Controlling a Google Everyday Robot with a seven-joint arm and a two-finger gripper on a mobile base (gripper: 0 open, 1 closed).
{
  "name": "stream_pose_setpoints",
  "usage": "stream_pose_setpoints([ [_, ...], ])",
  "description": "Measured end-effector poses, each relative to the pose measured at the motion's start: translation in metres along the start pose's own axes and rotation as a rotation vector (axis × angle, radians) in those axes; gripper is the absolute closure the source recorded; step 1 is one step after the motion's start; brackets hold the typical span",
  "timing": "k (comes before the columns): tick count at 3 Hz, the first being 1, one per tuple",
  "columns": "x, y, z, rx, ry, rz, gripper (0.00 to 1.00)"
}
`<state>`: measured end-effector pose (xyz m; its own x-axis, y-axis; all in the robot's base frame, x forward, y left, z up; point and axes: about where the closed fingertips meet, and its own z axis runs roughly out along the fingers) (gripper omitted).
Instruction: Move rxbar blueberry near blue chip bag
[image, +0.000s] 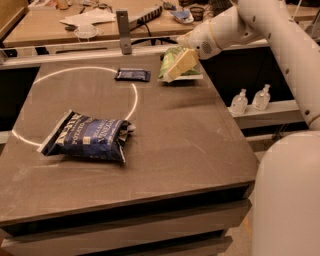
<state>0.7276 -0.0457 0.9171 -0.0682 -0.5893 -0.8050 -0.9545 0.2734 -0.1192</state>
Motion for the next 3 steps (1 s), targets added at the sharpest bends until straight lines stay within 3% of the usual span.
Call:
stream_pose_setpoints([
  [1,-0.013,-0.006,0.025,-0.028,0.015,-0.036,0.00],
  [2,-0.014,-0.012,0.060,-0.062,0.083,-0.065,0.00],
  [3,-0.007,-0.021,0.086,-0.074,0.135,-0.054,0.00],
])
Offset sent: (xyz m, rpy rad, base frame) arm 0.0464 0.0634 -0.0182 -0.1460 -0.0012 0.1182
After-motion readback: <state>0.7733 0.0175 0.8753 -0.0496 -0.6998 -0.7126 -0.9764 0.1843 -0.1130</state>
